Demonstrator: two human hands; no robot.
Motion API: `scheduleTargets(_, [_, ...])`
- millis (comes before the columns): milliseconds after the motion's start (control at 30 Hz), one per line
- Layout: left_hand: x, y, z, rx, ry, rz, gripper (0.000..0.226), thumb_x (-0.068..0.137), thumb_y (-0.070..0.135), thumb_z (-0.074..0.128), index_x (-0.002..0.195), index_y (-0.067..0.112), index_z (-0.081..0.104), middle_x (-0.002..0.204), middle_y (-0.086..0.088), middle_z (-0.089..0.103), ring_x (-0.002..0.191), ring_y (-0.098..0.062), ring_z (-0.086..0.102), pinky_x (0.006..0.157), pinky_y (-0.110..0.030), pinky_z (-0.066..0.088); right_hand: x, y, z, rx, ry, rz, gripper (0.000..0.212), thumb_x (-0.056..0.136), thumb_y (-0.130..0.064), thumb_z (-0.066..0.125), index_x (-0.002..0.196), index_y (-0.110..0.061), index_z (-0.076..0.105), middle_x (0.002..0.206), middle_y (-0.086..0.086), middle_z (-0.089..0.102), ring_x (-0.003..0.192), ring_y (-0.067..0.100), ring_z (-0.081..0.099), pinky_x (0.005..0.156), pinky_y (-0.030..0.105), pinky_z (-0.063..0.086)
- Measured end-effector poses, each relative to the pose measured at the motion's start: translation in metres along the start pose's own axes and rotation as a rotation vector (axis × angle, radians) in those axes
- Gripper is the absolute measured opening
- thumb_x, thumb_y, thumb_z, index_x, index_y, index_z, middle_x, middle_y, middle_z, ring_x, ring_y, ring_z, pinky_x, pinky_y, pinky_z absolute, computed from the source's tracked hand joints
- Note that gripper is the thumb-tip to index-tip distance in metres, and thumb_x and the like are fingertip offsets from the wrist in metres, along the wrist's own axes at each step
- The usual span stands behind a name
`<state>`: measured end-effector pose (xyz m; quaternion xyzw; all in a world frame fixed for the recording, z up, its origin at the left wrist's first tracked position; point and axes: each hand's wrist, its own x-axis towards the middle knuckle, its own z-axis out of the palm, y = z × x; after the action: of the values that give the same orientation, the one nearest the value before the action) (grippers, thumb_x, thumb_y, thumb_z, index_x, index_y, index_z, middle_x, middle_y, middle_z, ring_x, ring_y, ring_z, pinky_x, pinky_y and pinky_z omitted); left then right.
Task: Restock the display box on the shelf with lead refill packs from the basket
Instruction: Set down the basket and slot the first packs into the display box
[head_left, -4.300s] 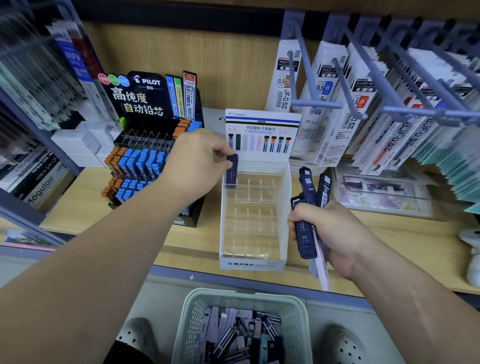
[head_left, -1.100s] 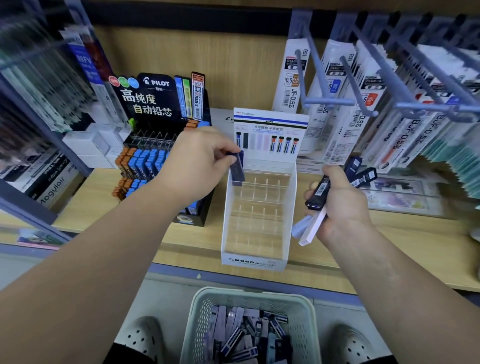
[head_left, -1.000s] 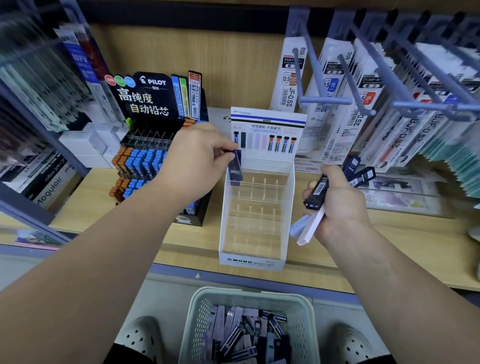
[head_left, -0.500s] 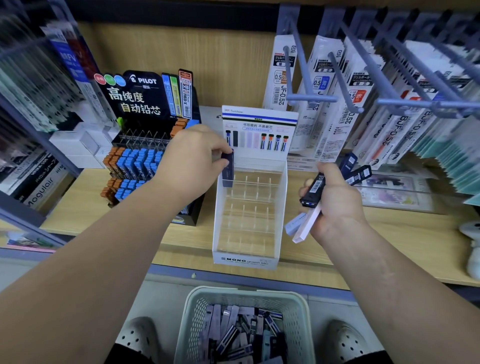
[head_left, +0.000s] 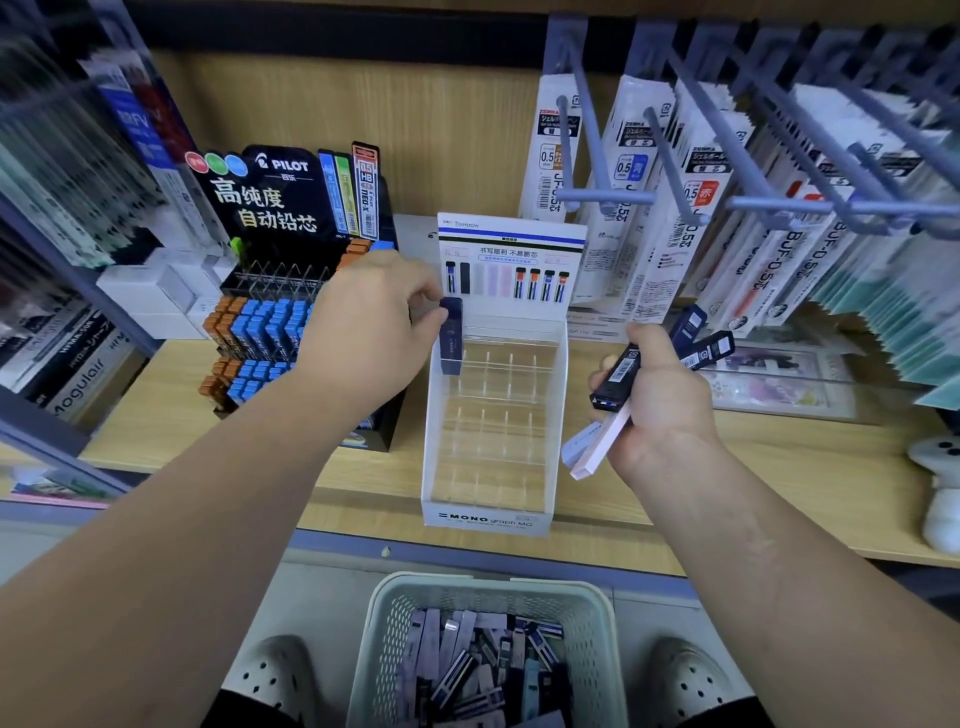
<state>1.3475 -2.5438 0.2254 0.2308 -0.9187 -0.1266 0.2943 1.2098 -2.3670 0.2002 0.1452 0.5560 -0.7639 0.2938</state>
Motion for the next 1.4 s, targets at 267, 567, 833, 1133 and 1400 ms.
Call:
scheduleTargets(267, [-0.045, 0.093, 0.0, -0.724, -0.611, -0.458, 0.028, 0.07, 0.043, 0.086, 0.084, 0.023, 0.071, 0.073, -0.001, 0.073, 0.06, -0.02, 0.069, 0.058, -0.04, 0.057, 0.007, -0.006, -0.005, -0.015, 0.12, -0.083, 0.023, 0.077, -0.034, 0.071, 0.077, -0.015, 0.058, 0.058, 0.0, 0.058, 0.045, 0.019, 0.051, 0.046, 0.024, 0.041])
scheduleTargets(567, [-0.059, 0.101, 0.017, -0.704, -0.436, -0.312, 0.011, 0.083, 0.014, 0.074, 0.073, 0.018, 0.074, 0.062, -0.001, 0.068, 0.053, -0.023, 0.061, 0.05, -0.032, 0.049, 0.014, -0.01, -0.015, -0.072, 0.175, -0.082, 0.023, 0.079, -0.032, 0.069, 0.069, -0.015, 0.059, 0.057, 0.0, 0.06, 0.042, 0.019, 0.049, 0.045, 0.023, 0.039])
scheduleTargets(833, [-0.044, 0.079, 0.011, -0.963, -0.252, -0.577, 0.006, 0.085, -0.002, 0.071, 0.086, 0.003, 0.073, 0.068, -0.017, 0.071, 0.059, -0.023, 0.068, 0.057, -0.03, 0.056, 0.016, -0.01, -0.019, -0.125, 0.11, -0.065, 0.027, 0.08, -0.033, 0.07, 0.061, -0.017, 0.059, 0.052, -0.001, 0.058, 0.043, 0.021, 0.048, 0.046, 0.028, 0.033])
scheduleTargets(1133, [-0.039, 0.071, 0.011, -1.065, -0.166, -0.697, 0.009, 0.086, -0.008, 0.064, 0.089, 0.001, 0.064, 0.079, -0.024, 0.071, 0.069, -0.028, 0.07, 0.063, -0.034, 0.059, -0.001, 0.001, -0.006, -0.222, -0.095, -0.061, 0.022, 0.083, -0.027, 0.073, 0.09, -0.015, 0.057, 0.073, 0.007, 0.054, 0.056, 0.021, 0.048, 0.052, 0.028, 0.038])
scheduleTargets(1400, [-0.049, 0.084, 0.023, -1.137, -0.319, -0.681, 0.028, 0.073, -0.012, 0.076, 0.075, 0.008, 0.057, 0.082, -0.028, 0.069, 0.072, -0.036, 0.067, 0.07, -0.036, 0.059, -0.019, -0.005, -0.002, -0.298, -0.201, -0.169, 0.014, 0.088, -0.021, 0.07, 0.083, -0.011, 0.062, 0.059, 0.006, 0.057, 0.044, 0.017, 0.052, 0.044, 0.024, 0.042])
